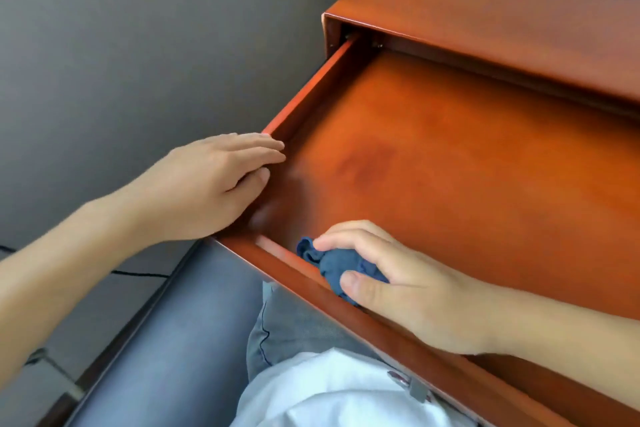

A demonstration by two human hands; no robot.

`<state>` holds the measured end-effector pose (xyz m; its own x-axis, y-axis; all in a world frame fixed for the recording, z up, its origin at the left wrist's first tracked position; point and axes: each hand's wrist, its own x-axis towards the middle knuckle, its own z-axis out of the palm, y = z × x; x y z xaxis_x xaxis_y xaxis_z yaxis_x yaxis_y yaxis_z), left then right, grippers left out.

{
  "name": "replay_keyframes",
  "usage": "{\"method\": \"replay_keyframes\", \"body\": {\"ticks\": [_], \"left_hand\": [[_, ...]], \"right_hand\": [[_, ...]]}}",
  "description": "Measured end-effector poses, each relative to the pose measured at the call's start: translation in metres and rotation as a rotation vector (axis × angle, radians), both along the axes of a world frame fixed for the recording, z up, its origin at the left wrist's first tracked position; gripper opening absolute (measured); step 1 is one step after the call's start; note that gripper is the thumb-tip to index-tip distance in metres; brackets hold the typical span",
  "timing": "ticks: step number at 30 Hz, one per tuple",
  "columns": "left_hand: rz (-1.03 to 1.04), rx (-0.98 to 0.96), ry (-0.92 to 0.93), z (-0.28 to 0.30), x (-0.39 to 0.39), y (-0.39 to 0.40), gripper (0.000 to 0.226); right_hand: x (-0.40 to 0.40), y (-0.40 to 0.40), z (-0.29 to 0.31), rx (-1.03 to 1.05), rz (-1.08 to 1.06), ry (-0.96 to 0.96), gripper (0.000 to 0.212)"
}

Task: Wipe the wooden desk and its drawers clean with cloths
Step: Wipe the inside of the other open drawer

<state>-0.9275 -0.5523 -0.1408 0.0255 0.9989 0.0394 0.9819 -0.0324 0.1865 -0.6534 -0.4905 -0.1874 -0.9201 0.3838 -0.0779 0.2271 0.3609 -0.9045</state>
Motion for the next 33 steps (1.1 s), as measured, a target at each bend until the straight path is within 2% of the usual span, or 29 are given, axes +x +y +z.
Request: {"method": "replay_keyframes", "body": {"ticks": [5,7,9,11,14,17,21,24,27,29,33], "left_hand": [[0.270,0.221,-0.433,-0.005,-0.003,-0.002,0.047],[0.357,0.227,-0.591,-0.001,-0.002,-0.002,0.049],[0.381,0.186,-0.668,0.002,-0.001,-0.002,0.052],[0.397,0.130,-0.639,0.004,0.002,-0.001,0.056],[0.421,0.080,-0.540,0.007,0.005,0.003,0.057],[0.441,0.102,-0.464,0.007,0.008,0.004,0.047],[0.382,0.038,-0.194,0.006,0.011,0.003,0.055],[0.324,-0.019,-0.049,0.005,0.017,0.003,0.055],[0.279,-0.142,0.006,0.006,0.021,0.007,0.060],[0.246,-0.199,0.021,0.006,0.021,0.010,0.064],[0.186,-0.231,0.022,0.004,0.021,0.009,0.071]], "right_hand": [[-0.094,0.005,0.012,-0.061,-0.068,-0.031,0.049],[-0.118,0.004,0.010,-0.077,-0.152,0.046,0.059],[-0.132,0.002,0.004,-0.081,-0.267,0.114,0.065],[-0.138,0.004,-0.003,-0.042,-0.311,0.160,0.061],[-0.137,0.016,-0.008,0.122,-0.249,0.179,0.052],[-0.136,0.036,-0.012,0.295,-0.230,0.166,0.048],[-0.130,0.052,-0.019,0.623,-0.356,0.085,0.049],[-0.128,0.076,-0.021,0.604,-0.463,-0.001,0.052],[-0.129,0.119,-0.021,0.617,-0.661,0.059,0.034],[-0.134,0.158,-0.019,0.660,-0.805,-0.014,0.027],[-0.157,0.216,-0.019,0.667,-1.015,-0.186,0.034]]}}
